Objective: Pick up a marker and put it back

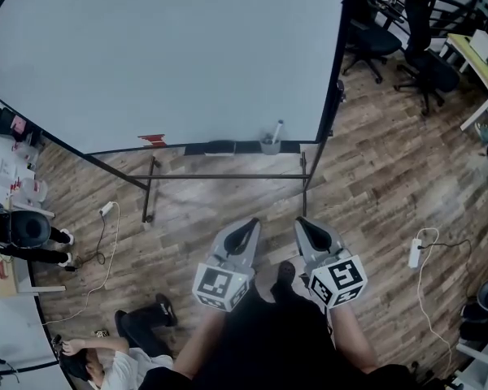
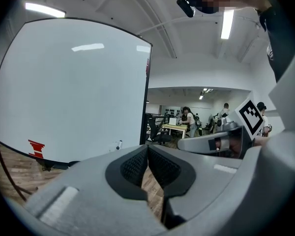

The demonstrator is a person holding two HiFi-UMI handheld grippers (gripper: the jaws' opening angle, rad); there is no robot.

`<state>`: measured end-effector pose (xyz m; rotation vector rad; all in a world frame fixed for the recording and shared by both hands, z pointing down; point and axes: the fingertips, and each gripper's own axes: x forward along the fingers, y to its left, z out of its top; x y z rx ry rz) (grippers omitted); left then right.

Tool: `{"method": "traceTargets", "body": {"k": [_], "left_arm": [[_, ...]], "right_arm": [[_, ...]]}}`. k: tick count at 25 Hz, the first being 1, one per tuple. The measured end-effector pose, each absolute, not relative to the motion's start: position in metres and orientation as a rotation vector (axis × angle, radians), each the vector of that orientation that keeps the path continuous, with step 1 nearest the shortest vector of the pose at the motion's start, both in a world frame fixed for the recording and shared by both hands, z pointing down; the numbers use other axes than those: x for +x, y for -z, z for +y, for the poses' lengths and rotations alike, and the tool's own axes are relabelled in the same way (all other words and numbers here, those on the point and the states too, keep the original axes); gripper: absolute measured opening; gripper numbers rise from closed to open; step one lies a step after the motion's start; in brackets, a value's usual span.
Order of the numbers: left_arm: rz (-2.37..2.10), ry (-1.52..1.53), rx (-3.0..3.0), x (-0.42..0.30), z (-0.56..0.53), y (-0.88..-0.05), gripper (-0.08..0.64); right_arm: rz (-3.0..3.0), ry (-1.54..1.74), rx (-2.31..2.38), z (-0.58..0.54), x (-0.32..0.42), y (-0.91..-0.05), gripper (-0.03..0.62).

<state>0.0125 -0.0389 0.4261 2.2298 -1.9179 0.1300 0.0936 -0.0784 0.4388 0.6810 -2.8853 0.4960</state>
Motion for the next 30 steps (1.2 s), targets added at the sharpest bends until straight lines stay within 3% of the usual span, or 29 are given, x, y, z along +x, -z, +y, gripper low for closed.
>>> {"method": "traceTargets", "body": {"k": [30], "left_arm": [[-1.432,-0.178,2.583,-0.091,-0.180,-0.446,0.012]], "right_arm": [[-2.675,-0.417,1.220,-0.160,0.002,-0.438,0.003]]}}
